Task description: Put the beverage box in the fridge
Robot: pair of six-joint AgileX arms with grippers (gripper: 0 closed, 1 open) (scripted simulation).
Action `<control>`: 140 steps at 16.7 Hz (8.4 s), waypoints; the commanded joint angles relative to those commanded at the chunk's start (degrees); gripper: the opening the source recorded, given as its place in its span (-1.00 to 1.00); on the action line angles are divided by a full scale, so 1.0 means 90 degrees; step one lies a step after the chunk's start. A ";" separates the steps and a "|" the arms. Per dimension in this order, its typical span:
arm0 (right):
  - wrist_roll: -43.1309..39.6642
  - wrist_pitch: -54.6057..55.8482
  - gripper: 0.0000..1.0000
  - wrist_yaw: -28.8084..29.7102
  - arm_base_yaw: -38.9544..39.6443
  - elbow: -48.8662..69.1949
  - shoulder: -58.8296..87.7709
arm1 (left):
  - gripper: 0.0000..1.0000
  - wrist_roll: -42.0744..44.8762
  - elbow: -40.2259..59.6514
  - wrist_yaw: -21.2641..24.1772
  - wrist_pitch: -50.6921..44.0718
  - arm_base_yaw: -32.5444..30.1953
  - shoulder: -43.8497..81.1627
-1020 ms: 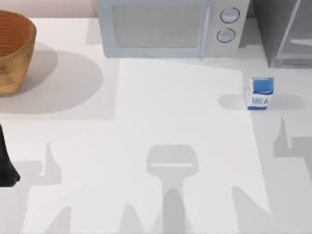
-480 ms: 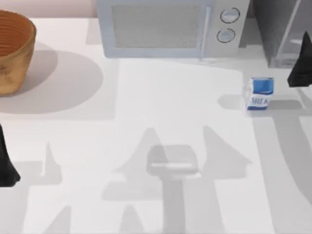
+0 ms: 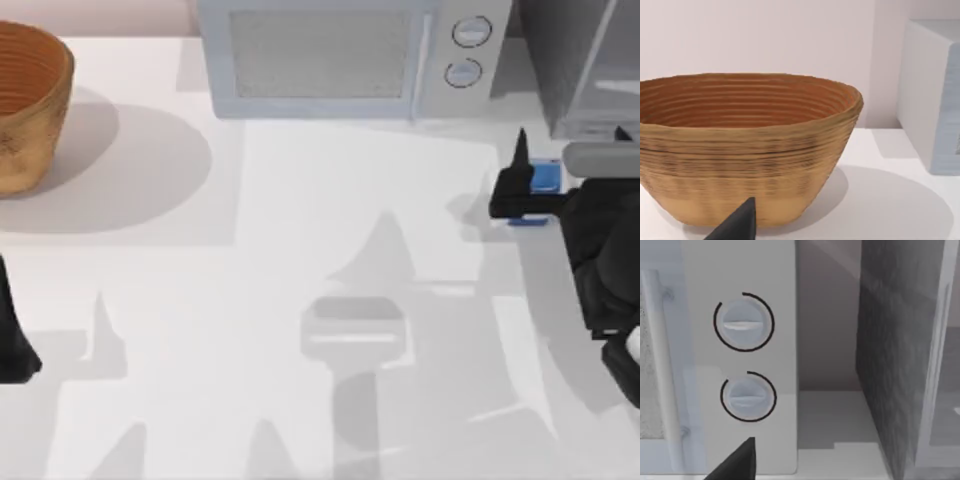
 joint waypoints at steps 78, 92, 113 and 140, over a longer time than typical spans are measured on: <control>0.0062 -0.1765 -1.00 0.0036 -0.0039 0.1456 -0.0119 | 1.00 0.0000 0.0000 0.0000 0.0000 0.0000 0.0000; 0.0093 -0.3034 -1.00 0.0029 -0.0035 0.1332 -0.1424 | 1.00 0.0000 0.0000 0.0000 0.0000 0.0000 0.0000; -0.0041 -0.7560 -1.00 -0.1370 -0.1470 -0.1637 -0.9065 | 1.00 0.0000 0.0000 0.0000 0.0000 0.0000 0.0000; -0.0110 -0.8829 -1.00 -0.2528 -0.2493 -0.2326 -1.1443 | 1.00 0.0000 0.0000 0.0000 0.0000 0.0000 0.0000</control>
